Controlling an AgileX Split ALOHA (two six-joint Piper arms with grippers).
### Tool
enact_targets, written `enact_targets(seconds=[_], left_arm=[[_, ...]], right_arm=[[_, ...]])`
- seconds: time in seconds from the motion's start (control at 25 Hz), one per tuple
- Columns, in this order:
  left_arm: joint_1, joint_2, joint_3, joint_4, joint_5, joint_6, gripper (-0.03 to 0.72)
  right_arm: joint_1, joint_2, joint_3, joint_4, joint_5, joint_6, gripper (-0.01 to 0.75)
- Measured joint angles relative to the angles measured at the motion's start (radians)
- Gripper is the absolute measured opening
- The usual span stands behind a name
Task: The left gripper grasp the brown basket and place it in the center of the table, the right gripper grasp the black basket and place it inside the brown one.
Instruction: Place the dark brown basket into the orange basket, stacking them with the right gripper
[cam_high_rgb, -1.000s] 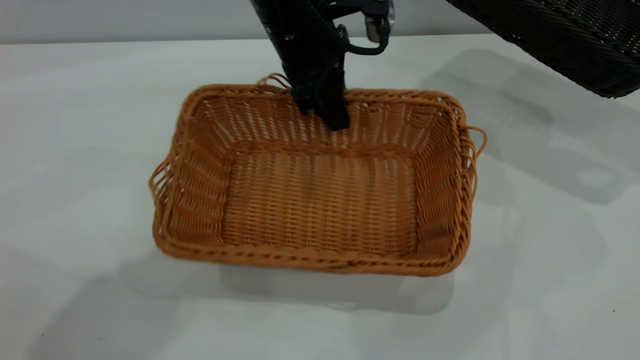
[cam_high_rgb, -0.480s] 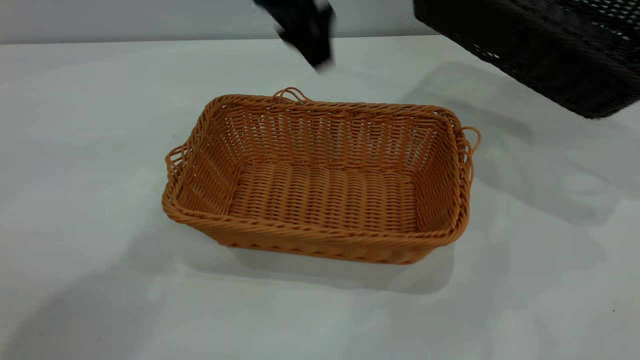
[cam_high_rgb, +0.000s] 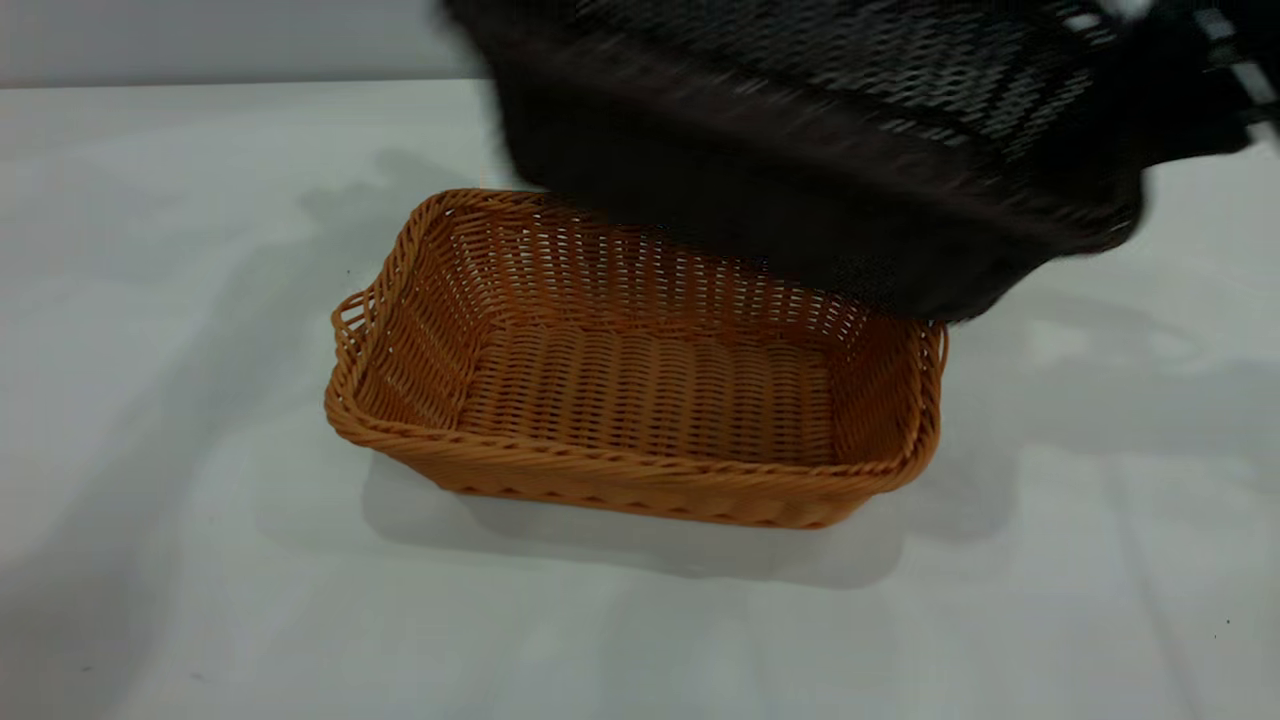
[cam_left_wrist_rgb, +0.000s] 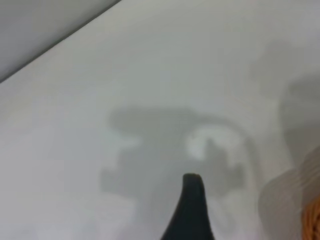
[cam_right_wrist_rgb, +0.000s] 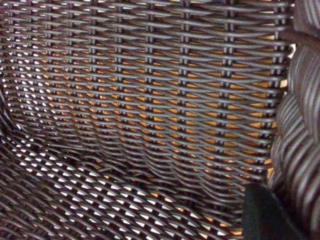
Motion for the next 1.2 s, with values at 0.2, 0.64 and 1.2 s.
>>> enact_targets(seconds=[0.2,0.64,1.2], left_arm=[[0.009,0.0,0.0,-0.001,-0.01,-0.001,0.576],[0.009,0.0,0.0,-0.003,-0.035,-0.001,0.576],[0.009,0.0,0.0,-0.003,-0.039,-0.001,0.576]], right_arm=[[0.162,0.0,0.0,-0.01,-0.066,0.077,0.078],[0.261,0.0,0.0,-0.165,-0.221,0.193,0.078],[0.262,0.085,0.0,-0.158,-0.233,0.179,0.094]])
